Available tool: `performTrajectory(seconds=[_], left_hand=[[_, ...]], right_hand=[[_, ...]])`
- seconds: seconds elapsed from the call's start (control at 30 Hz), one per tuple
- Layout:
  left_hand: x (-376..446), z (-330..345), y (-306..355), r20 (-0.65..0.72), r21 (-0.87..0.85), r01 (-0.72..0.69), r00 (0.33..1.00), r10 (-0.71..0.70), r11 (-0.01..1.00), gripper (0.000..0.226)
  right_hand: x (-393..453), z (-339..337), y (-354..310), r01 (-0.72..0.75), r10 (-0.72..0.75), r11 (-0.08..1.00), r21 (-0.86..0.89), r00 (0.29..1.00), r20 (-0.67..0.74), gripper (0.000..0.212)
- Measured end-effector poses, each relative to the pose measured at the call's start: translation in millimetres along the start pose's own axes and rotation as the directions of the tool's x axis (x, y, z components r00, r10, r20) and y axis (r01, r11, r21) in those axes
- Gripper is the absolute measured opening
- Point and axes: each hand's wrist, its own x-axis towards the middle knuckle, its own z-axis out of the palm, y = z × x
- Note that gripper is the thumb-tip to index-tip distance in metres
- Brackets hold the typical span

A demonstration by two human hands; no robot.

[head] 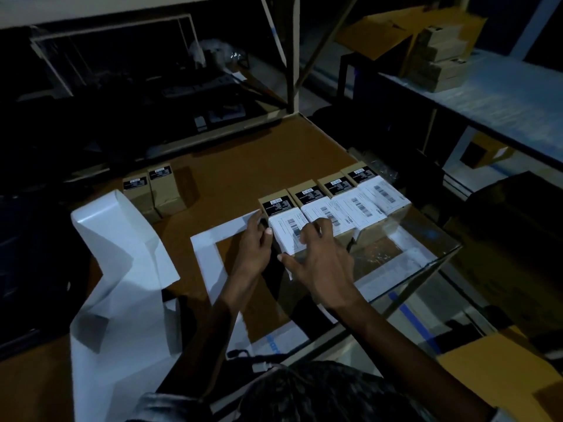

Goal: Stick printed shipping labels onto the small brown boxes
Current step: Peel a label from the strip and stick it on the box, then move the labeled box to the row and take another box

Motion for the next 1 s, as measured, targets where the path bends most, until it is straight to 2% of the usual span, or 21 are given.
performTrajectory(seconds=[0.1, 0.17, 0.27, 0.5, 0.67, 0.83, 1.0], left_hand=[[-2.2, -7.6, 1.3, 0.033, -0.026, 0.031, 0.999, -0.031, 0.999, 0.047], [-4.4, -15.9, 2.3, 0.035, -0.027, 0.019, 0.999, -0.019, 0.999, 0.046], [-7.8, -35.6, -0.2, -0.011, 0.003, 0.011, 1.0, -0.011, 1.0, 0.044], [-3.6, -111.5, -22.4, -0.185, 0.129, -0.058, 0.979, 0.081, 0.99, 0.028], [0.0, -167.0, -35.6, -0.283, 0.099, -0.014, 0.958, 0.042, 0.995, 0.026], [22.0, -206.1, -40.4, -0.326, 0.144, 0.014, 0.945, 0.034, 0.989, 0.025], [64.2, -235.2, -41.3, -0.415, 0.209, -0.002, 0.905, 0.091, 0.978, 0.025]], right_hand=[[2.3, -7.1, -8.2, -0.026, 0.027, 0.999, -0.019, 0.998, 0.058, 0.055], [5.5, -9.7, -16.0, -0.007, 0.007, 1.0, -0.008, 0.999, 0.041, 0.051], [16.1, -6.7, -33.1, 0.05, -0.05, 0.998, 0.038, 0.999, 0.005, 0.042], [48.3, 22.1, -77.0, 0.126, -0.149, 0.978, 0.167, 0.98, 0.131, 0.027], [70.0, 39.0, -105.8, 0.079, -0.124, 0.968, 0.24, 0.976, 0.177, 0.023], [97.7, 51.7, -135.4, 0.038, -0.134, 0.939, 0.341, 0.956, 0.262, 0.021], [149.1, 85.2, -167.0, -0.016, -0.157, 0.901, 0.434, 0.92, 0.36, 0.018]])
